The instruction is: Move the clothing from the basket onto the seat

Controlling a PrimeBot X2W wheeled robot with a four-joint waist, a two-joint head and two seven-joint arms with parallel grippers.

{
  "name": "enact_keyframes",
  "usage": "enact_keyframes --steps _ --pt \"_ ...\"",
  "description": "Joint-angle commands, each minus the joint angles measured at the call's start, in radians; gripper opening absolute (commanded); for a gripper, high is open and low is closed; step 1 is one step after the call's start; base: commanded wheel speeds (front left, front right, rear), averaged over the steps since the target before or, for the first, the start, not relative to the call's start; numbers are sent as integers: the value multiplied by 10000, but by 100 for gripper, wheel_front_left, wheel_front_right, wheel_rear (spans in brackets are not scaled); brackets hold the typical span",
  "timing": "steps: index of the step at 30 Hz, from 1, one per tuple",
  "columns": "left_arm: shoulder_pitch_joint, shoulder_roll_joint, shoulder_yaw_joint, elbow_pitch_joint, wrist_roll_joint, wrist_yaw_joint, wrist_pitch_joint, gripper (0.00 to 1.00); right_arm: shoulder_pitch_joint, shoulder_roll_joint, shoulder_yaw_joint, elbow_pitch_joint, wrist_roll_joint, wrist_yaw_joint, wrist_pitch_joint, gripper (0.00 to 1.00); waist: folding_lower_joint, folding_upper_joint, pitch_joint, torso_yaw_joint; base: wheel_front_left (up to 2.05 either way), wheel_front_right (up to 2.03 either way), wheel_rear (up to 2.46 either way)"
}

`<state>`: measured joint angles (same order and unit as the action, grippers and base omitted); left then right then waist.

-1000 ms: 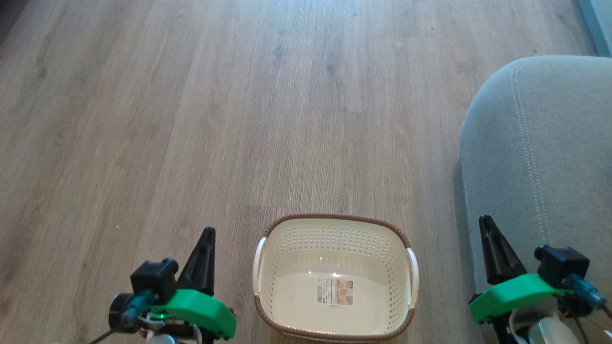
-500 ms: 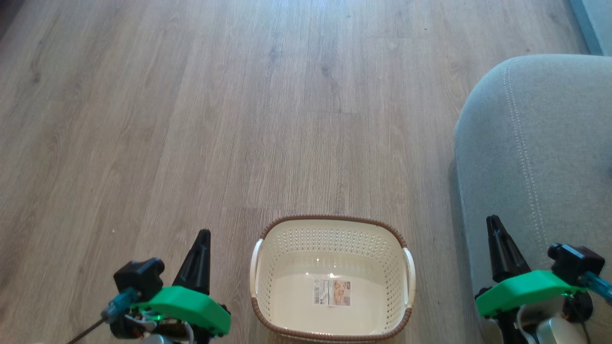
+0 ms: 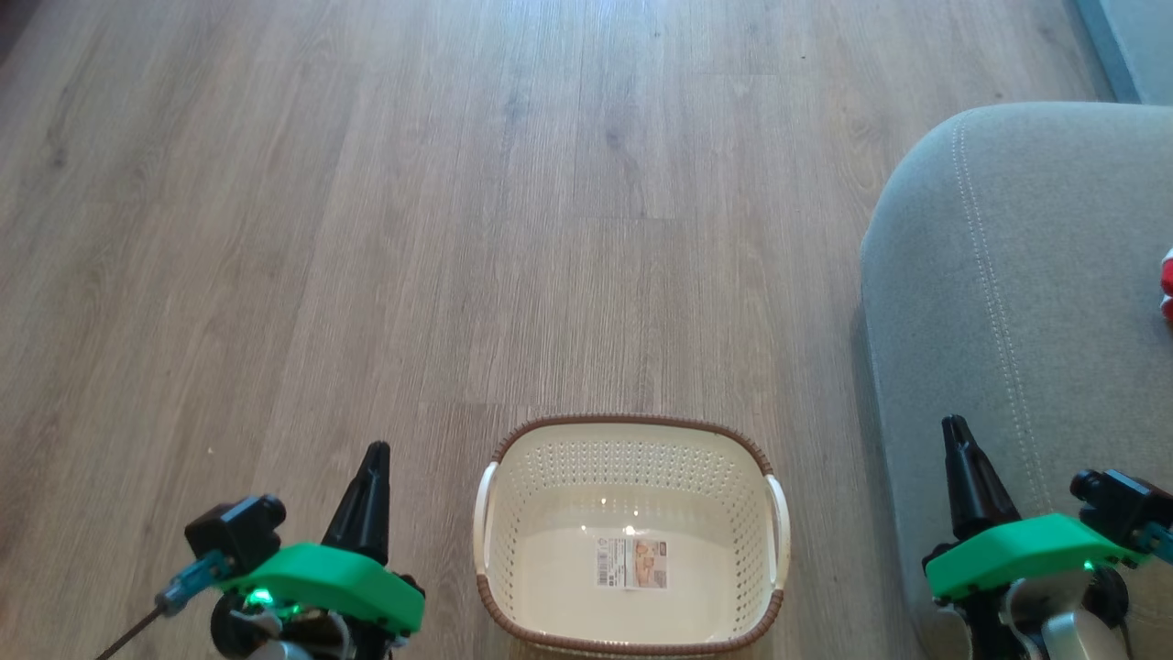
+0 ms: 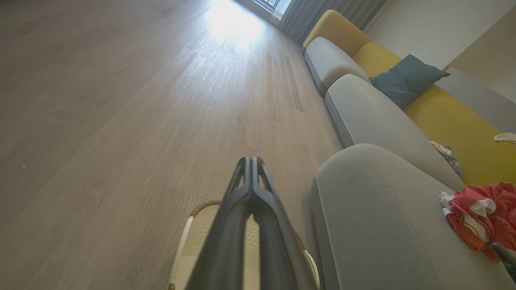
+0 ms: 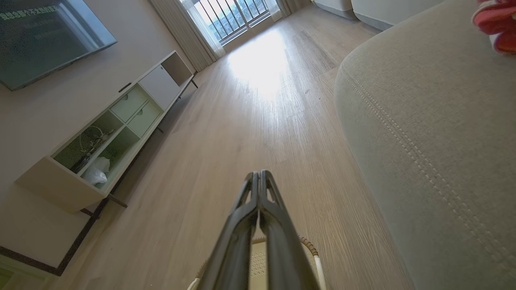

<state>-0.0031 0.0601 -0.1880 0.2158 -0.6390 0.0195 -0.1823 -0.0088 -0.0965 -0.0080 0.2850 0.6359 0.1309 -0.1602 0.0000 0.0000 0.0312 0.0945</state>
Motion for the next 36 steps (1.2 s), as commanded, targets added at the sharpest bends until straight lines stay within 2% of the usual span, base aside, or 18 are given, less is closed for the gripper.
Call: enact_keyframes --steps 1,36 --pt "-556 111 278 -242 -344 -109 96 0 -472 -2 -68 -347 330 0 107 0 0 0 -6 -20 0 0 0" --pt "-721 187 1104 -59 -4087 -639 1009 0 -670 173 -447 -369 3906 -1 1109 0 0 0 -110 -372 0 0 0"
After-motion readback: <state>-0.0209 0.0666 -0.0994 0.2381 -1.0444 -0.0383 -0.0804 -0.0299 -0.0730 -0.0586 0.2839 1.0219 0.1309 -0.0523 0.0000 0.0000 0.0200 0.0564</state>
